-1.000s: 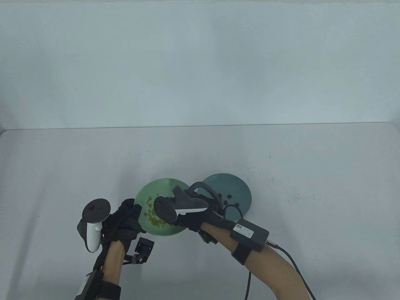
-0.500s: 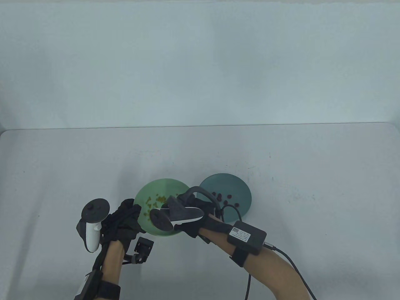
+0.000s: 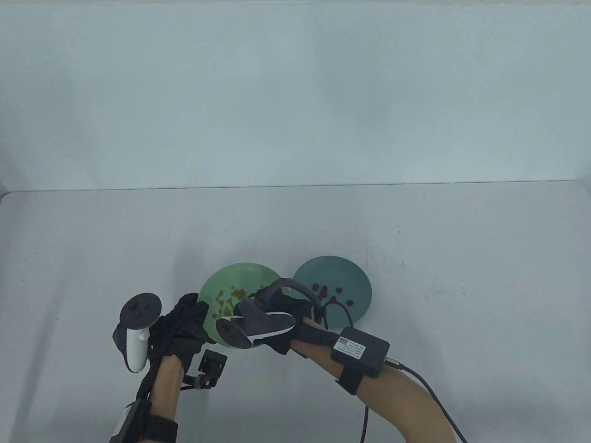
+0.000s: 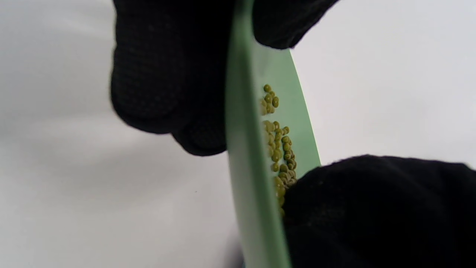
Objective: Pick cranberries with hand pinch into plate
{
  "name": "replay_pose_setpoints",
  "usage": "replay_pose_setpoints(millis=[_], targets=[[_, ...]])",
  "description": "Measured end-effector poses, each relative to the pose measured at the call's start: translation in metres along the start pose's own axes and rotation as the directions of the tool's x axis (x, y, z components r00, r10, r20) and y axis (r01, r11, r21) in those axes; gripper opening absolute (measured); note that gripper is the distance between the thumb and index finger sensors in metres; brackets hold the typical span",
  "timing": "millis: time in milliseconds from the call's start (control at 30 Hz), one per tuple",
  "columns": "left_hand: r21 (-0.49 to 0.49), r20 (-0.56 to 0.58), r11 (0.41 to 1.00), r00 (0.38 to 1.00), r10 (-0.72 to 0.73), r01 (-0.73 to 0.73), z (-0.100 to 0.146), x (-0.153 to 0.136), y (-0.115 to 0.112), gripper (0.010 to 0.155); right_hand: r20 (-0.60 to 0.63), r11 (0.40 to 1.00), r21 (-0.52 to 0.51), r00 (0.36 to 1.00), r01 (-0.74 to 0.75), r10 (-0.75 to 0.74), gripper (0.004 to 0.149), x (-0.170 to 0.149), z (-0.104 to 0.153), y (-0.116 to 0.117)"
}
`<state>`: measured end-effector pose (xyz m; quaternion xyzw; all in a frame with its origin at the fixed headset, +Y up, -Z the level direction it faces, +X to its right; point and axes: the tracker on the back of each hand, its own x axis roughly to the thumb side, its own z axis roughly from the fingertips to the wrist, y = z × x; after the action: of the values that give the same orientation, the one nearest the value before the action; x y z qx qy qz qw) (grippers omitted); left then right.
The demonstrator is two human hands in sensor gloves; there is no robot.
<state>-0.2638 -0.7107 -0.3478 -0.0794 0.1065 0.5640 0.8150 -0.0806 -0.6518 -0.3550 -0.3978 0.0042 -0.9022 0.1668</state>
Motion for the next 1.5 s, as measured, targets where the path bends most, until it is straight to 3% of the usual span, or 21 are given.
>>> replay_pose_setpoints(millis=[967, 1233, 1500], targets=[[0.015, 0.009, 0.999, 0.999, -0.035, 0.035, 0.000, 0.000, -0.001, 0.052, -0.016, 0.999, -0.008, 0.999, 0.040, -0.040, 0.056, -0.001, -0.005, -0.002], [0.014, 0.007, 1.000, 1.000, -0.022, 0.022, 0.000, 0.000, 0.000, 0.052, -0.041, 0.996, -0.048, 0.996, 0.072, -0.074, 0.055, -0.017, 0.002, -0.022], [0.017, 0.007, 1.000, 1.000, -0.019, 0.019, 0.000, 0.000, 0.001, 0.052, -0.115, 0.991, -0.094, 0.988, 0.094, -0.105, 0.055, -0.054, 0.014, -0.045]])
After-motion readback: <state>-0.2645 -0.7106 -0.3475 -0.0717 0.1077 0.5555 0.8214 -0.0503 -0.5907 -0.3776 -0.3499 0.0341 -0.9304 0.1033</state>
